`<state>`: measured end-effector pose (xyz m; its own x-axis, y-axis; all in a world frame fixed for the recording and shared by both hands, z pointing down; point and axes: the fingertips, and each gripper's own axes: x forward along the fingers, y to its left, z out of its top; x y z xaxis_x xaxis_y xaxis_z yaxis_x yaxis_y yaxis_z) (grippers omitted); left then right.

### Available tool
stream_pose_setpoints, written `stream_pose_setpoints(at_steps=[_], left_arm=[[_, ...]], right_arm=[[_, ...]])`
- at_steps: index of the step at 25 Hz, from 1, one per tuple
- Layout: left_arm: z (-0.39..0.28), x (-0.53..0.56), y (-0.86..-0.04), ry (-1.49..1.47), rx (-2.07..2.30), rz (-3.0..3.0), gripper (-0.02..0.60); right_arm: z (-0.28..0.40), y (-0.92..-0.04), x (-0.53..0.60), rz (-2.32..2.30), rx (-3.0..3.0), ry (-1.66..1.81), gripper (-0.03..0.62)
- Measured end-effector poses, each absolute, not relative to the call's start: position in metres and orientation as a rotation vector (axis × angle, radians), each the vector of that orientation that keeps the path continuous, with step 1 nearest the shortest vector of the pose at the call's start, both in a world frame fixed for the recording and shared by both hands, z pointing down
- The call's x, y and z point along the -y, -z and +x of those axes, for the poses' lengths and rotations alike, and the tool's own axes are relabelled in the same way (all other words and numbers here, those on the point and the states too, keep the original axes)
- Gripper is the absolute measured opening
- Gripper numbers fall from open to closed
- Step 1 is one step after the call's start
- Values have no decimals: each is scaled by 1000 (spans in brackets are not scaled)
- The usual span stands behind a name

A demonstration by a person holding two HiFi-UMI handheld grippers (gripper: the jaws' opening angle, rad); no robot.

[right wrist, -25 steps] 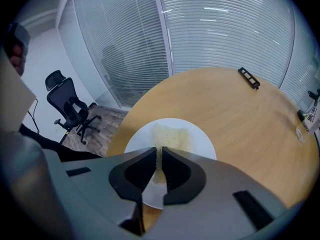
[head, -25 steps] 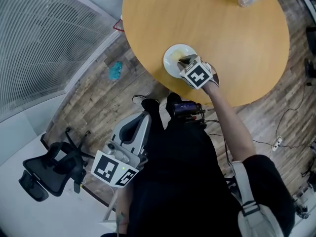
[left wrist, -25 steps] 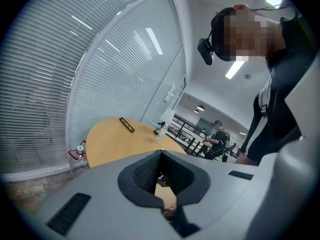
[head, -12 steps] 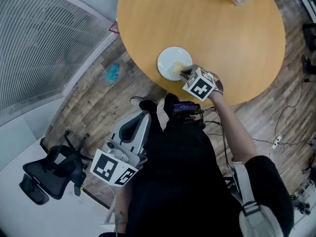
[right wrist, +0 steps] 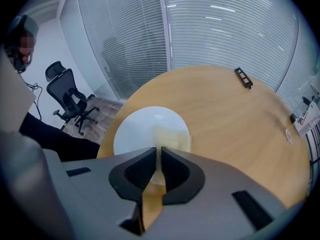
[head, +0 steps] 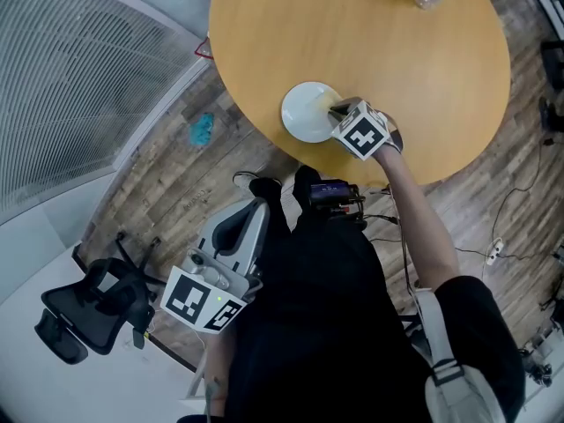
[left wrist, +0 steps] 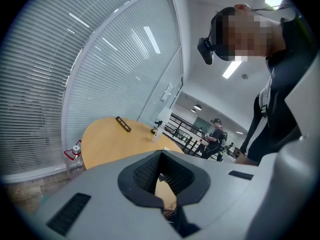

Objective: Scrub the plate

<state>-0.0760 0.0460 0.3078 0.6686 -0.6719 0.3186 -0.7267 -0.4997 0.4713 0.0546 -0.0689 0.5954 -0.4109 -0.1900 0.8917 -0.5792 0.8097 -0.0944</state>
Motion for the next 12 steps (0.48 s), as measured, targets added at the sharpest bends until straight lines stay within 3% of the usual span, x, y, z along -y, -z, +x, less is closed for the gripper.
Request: stream_pose_setpoints(at_steps=[12], left_arm=[[-95,-57,-309,-99,1170,2241,11]], right_arm=[[16,-589,102,519,1977,-396,26]])
